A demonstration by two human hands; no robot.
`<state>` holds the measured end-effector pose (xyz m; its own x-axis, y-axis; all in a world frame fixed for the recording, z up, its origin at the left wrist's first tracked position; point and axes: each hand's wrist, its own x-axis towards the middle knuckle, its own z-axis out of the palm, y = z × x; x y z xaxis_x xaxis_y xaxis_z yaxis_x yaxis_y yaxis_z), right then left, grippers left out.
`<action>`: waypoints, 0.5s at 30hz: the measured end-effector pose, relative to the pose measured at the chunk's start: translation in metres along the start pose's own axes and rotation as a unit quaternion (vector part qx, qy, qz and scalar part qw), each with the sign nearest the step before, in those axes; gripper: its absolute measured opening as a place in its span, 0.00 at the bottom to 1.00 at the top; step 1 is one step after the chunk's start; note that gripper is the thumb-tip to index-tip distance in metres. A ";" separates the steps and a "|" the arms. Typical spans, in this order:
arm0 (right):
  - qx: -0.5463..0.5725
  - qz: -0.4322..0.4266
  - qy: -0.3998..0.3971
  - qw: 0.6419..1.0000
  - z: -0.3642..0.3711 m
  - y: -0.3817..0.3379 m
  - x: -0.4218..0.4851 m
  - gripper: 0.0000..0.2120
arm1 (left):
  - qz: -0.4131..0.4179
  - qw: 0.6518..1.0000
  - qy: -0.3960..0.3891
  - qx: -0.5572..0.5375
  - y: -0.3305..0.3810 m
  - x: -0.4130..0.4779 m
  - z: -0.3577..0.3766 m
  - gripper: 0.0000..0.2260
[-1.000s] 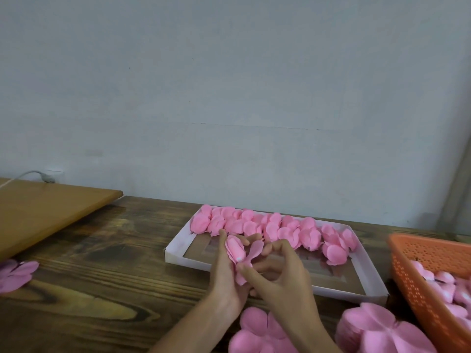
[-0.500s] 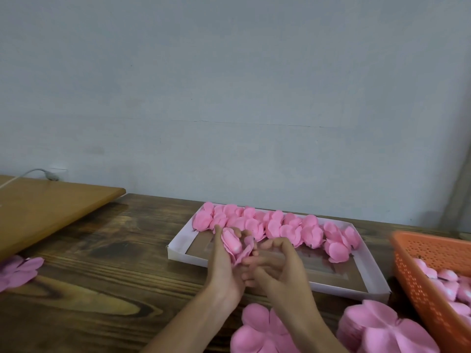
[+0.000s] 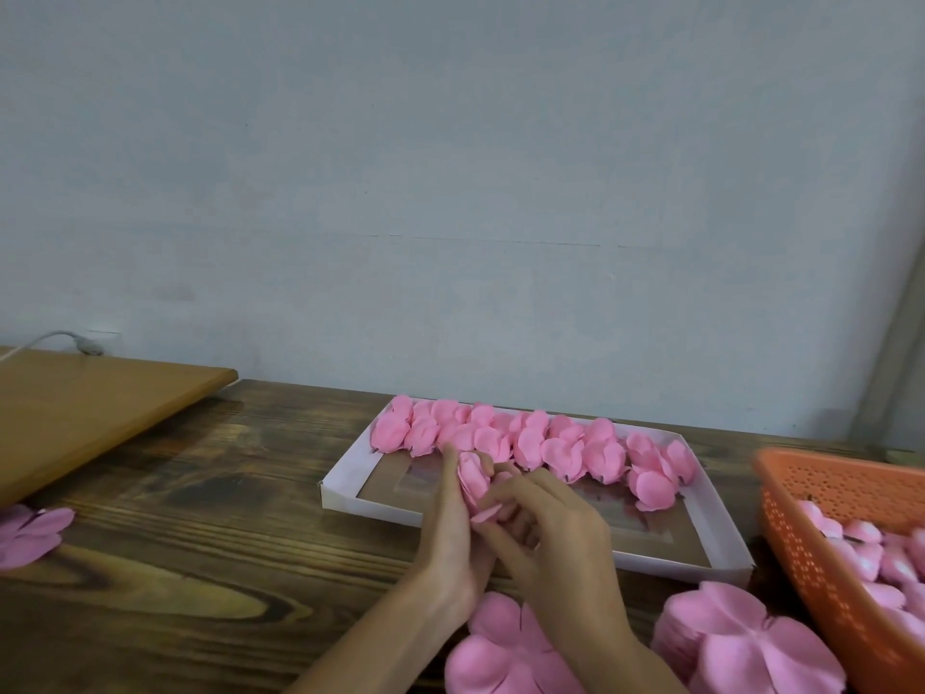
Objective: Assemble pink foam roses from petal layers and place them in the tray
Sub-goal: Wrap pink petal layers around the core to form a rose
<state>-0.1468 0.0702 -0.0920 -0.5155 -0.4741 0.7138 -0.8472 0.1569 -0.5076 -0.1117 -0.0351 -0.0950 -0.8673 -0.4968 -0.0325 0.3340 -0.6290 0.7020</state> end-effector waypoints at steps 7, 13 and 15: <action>0.004 0.021 0.020 1.000 0.001 -0.001 -0.002 0.21 | -0.019 0.999 -0.009 0.036 0.001 0.001 -0.002 0.25; -0.009 0.034 0.046 0.998 0.002 -0.004 -0.006 0.16 | 0.003 0.999 0.000 0.050 -0.004 0.004 -0.005 0.25; -0.019 0.024 0.050 0.998 0.003 -0.003 -0.007 0.13 | 0.005 0.999 0.020 0.030 -0.006 0.006 -0.007 0.24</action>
<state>-0.1398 0.0708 -0.0968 -0.5647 -0.3771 0.7341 -0.8242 0.2114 -0.5254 -0.1166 -0.0381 -0.1042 -0.8475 -0.5282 -0.0527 0.3192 -0.5865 0.7443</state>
